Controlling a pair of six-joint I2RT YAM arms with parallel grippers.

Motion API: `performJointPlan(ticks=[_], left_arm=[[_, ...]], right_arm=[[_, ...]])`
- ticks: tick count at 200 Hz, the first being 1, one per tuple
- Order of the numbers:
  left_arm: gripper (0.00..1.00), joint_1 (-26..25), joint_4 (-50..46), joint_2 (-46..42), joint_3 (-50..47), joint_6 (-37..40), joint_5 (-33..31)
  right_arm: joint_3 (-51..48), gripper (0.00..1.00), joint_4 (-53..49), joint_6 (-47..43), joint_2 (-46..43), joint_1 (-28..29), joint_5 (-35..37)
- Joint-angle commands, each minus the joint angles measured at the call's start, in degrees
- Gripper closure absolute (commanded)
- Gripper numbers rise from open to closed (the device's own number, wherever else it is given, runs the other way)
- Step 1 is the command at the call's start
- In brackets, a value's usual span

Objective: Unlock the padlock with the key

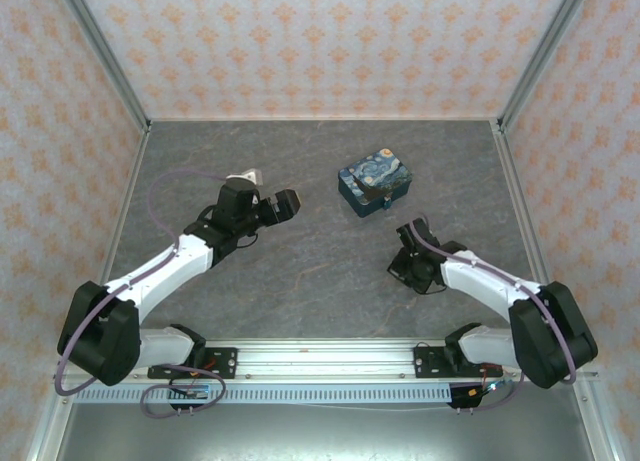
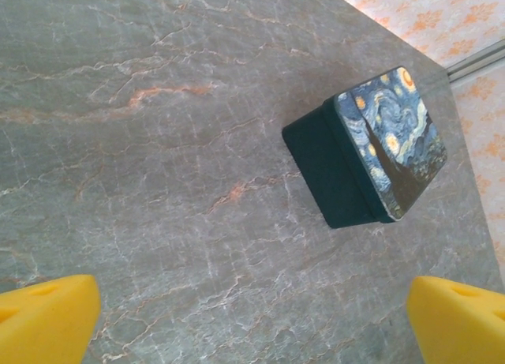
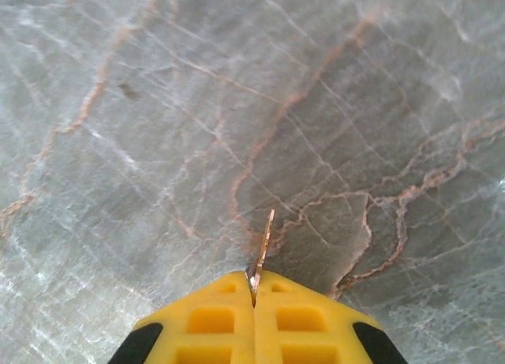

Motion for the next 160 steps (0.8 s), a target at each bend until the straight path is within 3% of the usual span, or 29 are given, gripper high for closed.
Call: performJointPlan(ticks=[1,36,69,117,160], left_arm=[[0.0,-0.31,-3.26,-1.14,4.49,-1.26,1.48],[0.02,-0.32,-7.65,-1.16,10.64,-1.95,6.37],[0.06,-0.53,-10.64,-2.06,15.08,-3.31,9.82],[0.21,-3.69,-10.2,-2.5,18.21,-7.64,13.59],[0.35,-9.02,-11.66,-0.76,21.69,-8.97,13.43]], right_arm=[[5.81,1.0,-2.54,-12.04,-2.54,2.7,5.54],[11.56,1.0,0.14,-29.87,-7.1,11.96,15.83],[12.0,1.0,9.9,-48.8,-11.07,19.57,23.32],[6.16,1.0,27.82,-73.95,-14.58,21.79,18.75],[7.99,1.0,28.8,-79.73,-12.04,21.88,17.31]])
